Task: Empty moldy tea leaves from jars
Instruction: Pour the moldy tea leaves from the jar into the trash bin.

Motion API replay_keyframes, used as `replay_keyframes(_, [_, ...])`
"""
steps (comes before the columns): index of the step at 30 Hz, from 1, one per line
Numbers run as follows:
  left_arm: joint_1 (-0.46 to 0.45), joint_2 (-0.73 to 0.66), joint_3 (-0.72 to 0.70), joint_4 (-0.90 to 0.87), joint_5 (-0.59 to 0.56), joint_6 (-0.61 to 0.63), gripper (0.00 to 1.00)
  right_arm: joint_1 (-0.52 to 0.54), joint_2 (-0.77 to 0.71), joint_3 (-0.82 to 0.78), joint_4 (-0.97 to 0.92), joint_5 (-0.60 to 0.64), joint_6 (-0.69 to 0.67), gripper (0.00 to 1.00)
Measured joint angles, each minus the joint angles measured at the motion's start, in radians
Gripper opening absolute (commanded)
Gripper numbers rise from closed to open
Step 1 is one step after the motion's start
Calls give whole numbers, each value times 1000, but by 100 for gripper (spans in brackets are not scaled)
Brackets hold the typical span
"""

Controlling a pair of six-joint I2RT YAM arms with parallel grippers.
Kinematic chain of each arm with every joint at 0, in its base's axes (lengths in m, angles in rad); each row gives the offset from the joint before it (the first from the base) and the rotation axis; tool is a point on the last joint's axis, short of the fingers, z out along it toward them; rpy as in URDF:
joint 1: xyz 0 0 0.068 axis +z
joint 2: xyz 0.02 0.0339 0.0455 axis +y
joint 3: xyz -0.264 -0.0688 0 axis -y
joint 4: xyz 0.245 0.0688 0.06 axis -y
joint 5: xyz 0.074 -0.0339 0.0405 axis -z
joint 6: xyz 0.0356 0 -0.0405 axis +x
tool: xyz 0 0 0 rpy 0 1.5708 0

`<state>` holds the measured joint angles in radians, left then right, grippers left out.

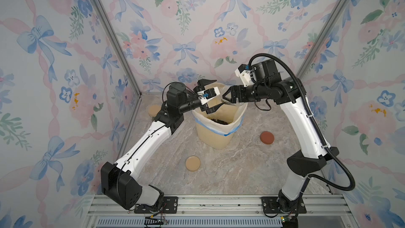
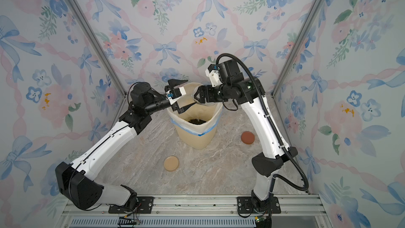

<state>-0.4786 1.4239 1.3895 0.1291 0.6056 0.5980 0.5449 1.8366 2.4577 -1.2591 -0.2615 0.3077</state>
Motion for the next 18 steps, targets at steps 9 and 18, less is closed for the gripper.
replay_keyframes(9, [-46, 93, 127, -130, 55, 48, 98, -2, 10, 7, -30, 29, 0, 62])
replay_keyframes(18, [-96, 146, 175, -206, 24, 72, 98, 14, 14, 6, -31, 27, 13, 61])
